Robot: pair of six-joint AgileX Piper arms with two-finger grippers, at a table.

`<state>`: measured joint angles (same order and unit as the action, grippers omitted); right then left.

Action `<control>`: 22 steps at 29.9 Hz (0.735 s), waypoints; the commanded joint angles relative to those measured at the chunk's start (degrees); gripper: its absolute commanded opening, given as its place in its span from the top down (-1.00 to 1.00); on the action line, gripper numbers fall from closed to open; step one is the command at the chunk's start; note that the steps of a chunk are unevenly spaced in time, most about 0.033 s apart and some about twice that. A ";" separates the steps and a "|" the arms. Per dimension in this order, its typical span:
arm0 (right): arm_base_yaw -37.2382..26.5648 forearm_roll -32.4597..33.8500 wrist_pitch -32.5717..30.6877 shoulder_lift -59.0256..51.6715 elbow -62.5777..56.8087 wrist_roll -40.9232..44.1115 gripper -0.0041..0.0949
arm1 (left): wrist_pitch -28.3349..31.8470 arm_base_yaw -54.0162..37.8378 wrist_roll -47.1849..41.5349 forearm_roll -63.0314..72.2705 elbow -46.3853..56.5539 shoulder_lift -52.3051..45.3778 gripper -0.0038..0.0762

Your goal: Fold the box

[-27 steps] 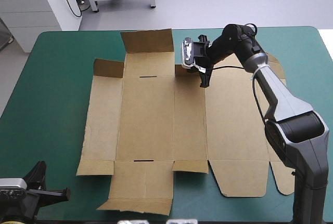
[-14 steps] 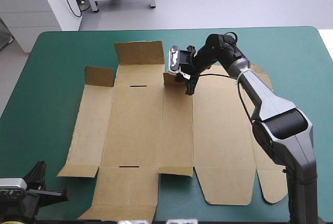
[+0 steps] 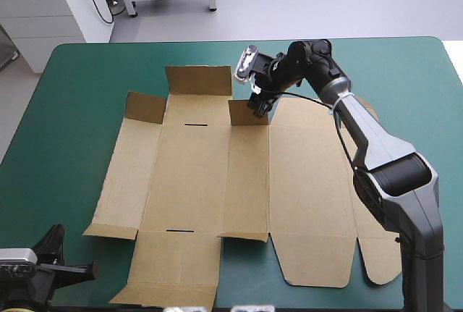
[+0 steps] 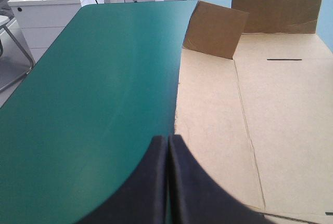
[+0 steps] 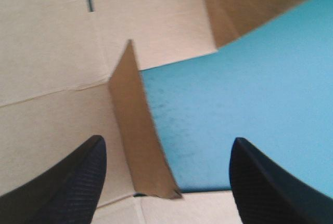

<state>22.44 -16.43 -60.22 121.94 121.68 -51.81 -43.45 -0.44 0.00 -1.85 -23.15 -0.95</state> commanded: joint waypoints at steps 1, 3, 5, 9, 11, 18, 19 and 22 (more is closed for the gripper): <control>-0.15 7.56 2.94 -6.15 5.54 13.52 -0.07 | 4.09 0.20 -0.33 0.05 -1.31 -0.44 0.92; -0.15 12.04 2.30 -7.29 7.31 21.63 0.28 | 4.57 0.20 -0.46 0.05 -1.31 -0.44 0.92; -0.15 16.11 -0.41 -8.36 8.13 26.77 0.70 | 6.21 0.20 -0.75 -0.13 -1.53 -0.44 0.92; -0.97 20.58 -7.49 -9.49 8.22 44.09 0.95 | 5.59 0.10 -1.00 -2.93 -4.40 1.15 0.92; -1.96 20.44 -9.96 -9.60 8.22 46.87 0.96 | 4.93 0.10 -1.58 -5.35 -6.70 3.32 0.92; -3.64 20.68 -11.16 -11.20 7.47 52.90 0.96 | 5.95 0.10 -1.71 -7.01 -14.36 13.38 0.92; -3.64 20.68 -11.16 -11.97 6.74 53.15 0.96 | 5.84 0.10 -1.71 -7.01 -15.22 15.20 0.92; -3.64 20.30 -11.16 -14.88 3.47 52.89 0.96 | 5.74 0.10 -2.14 -7.01 -17.11 20.93 0.92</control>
<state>19.08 3.47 -71.61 113.46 126.11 0.78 -41.98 -0.44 -1.25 -8.32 -37.22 14.51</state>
